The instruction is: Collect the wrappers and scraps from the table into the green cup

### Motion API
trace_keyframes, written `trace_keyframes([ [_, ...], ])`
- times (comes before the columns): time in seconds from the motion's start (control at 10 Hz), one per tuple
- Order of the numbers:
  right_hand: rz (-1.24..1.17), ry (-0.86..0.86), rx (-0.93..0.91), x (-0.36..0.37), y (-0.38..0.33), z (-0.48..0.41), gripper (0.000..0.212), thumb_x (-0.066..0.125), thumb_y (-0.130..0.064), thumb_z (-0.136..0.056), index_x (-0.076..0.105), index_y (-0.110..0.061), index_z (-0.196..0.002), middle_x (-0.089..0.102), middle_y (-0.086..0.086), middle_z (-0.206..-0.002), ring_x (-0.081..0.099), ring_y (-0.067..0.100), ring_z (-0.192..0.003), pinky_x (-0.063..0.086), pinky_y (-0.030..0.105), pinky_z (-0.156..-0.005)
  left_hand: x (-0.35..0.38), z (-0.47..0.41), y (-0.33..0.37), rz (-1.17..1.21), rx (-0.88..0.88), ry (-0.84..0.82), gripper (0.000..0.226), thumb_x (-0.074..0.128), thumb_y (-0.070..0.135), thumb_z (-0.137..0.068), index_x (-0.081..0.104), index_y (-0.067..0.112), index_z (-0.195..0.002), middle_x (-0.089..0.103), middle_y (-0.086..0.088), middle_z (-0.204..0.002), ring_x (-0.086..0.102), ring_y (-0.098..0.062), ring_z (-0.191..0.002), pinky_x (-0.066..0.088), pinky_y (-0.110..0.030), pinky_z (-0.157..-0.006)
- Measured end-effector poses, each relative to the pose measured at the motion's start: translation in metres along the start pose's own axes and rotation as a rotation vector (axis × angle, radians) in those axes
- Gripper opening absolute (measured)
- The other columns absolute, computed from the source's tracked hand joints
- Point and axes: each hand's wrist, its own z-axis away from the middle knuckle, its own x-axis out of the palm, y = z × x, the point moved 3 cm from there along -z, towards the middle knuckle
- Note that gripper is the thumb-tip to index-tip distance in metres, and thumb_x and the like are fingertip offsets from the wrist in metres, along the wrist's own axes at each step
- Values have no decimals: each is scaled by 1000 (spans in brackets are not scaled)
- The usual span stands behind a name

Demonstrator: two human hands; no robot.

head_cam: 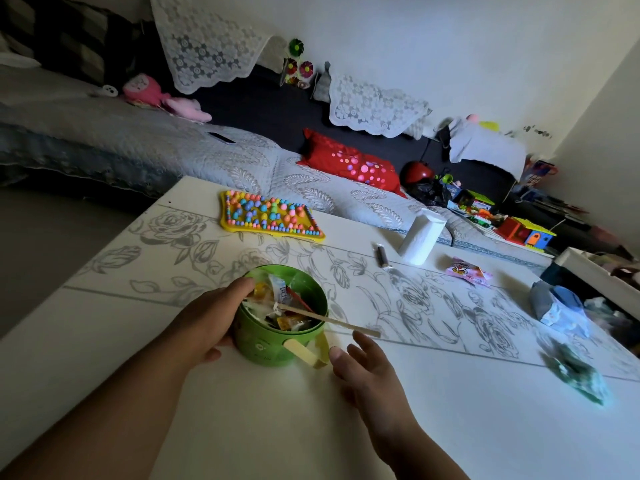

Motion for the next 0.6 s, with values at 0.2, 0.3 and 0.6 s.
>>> trace_keyframes([
  [0.2, 172, -6, -37, 7, -6, 0, 57, 74, -60, -61, 49, -51, -111, 50, -13, -127, 59, 0, -101, 48, 33, -96, -6, 2, 1, 4, 16, -21, 41, 49, 65, -86, 66, 29, -95, 71, -1, -102, 67, -23, -94, 46, -37, -80],
  [0.3, 513, 22, -129, 8, -10, -2, 76, 72, -51, -73, 37, -36, -140, 48, -11, -134, 56, 9, -110, 45, 25, -91, -7, 4, 2, -31, 58, -37, 35, 49, 64, -88, 64, 34, -100, 71, -2, -108, 68, -23, -97, 47, -38, -83],
  [0.6, 713, 108, -184, -15, -17, 15, 59, 68, -53, -76, 51, -31, -128, 57, -9, -125, 58, 7, -106, 44, 18, -86, -19, 42, 8, -250, 322, 189, 66, 43, 70, -67, 67, 30, -113, 68, -1, -114, 62, -24, -104, 44, -33, -82],
])
